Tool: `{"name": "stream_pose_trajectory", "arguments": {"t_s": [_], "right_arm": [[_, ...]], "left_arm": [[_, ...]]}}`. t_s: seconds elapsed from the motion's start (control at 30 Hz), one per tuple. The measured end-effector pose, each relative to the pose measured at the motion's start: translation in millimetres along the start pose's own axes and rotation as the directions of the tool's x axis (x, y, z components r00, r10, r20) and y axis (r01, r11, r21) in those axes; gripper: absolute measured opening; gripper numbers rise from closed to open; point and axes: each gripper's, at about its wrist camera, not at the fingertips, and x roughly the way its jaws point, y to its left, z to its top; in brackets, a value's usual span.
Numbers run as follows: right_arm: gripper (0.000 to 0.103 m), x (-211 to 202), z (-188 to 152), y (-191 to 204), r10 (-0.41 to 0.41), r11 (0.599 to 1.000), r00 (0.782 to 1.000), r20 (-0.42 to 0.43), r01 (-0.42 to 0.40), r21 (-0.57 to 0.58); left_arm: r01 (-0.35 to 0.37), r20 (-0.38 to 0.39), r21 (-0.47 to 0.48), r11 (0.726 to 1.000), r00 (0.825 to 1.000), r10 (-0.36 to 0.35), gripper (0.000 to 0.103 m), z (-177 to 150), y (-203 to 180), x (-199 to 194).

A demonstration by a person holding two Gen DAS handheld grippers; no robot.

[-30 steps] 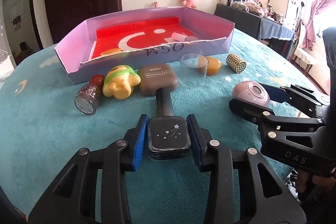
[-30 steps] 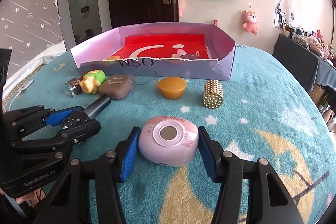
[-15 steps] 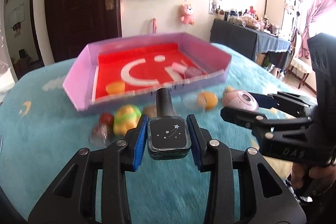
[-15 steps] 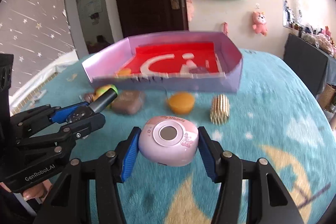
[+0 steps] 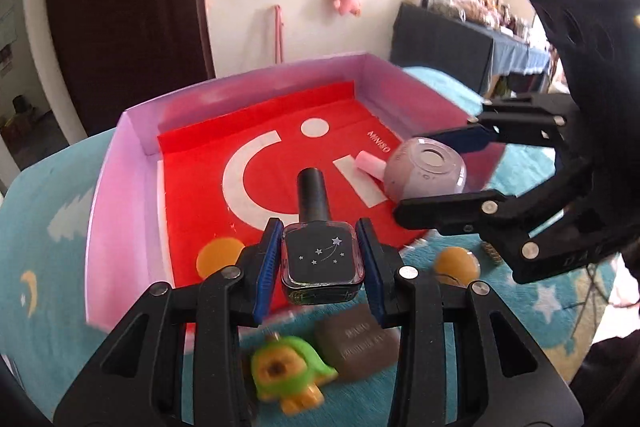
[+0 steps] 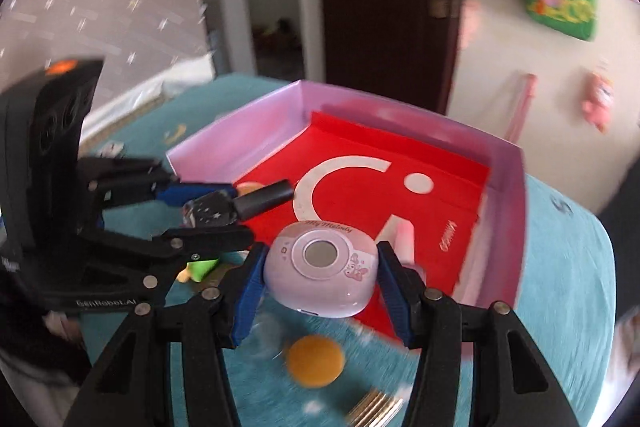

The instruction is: Organize rigid objects

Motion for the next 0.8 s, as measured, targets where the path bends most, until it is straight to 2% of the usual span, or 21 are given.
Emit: {"name": "stream_pose_trajectory", "arguments": {"t_s": [0.1, 0.23, 0.33, 0.47, 0.8], "right_arm": [[0.057, 19.5, 10.8, -13.0, 0.056, 0.998, 0.996, -0.066, -0.058, -0.016], [0.057, 37.5, 18.5, -17.1, 0.053, 0.994, 0.989, -0.136, -0.065, -0.082], [0.057, 46.7, 22.1, -19.0, 0.086, 0.990, 0.980, -0.182, -0.105, -0.095], [0.057, 59.8, 23.8, -21.7, 0.092, 0.987, 0.968, -0.234, -0.121, -0.110], [0.057, 79.8, 21.6, -17.2, 0.090, 0.978, 0.947, -0.309, -0.143, -0.154]], "left_arm": [[0.021, -0.036, -0.002, 1.000, 0.999, -0.021, 0.035, 6.3, 6.6, 14.3], [0.041, -0.077, -0.003, 0.999, 0.996, -0.041, 0.035, 11.7, 12.9, 29.6], [0.043, -0.097, 0.005, 0.999, 0.994, -0.042, 0.035, 13.4, 14.3, 37.6], [0.044, -0.130, 0.015, 0.999, 0.991, -0.042, 0.035, 14.4, 15.4, 47.7], [0.036, -0.160, 0.027, 0.999, 0.987, -0.031, 0.035, 13.6, 20.5, 56.8]]}}
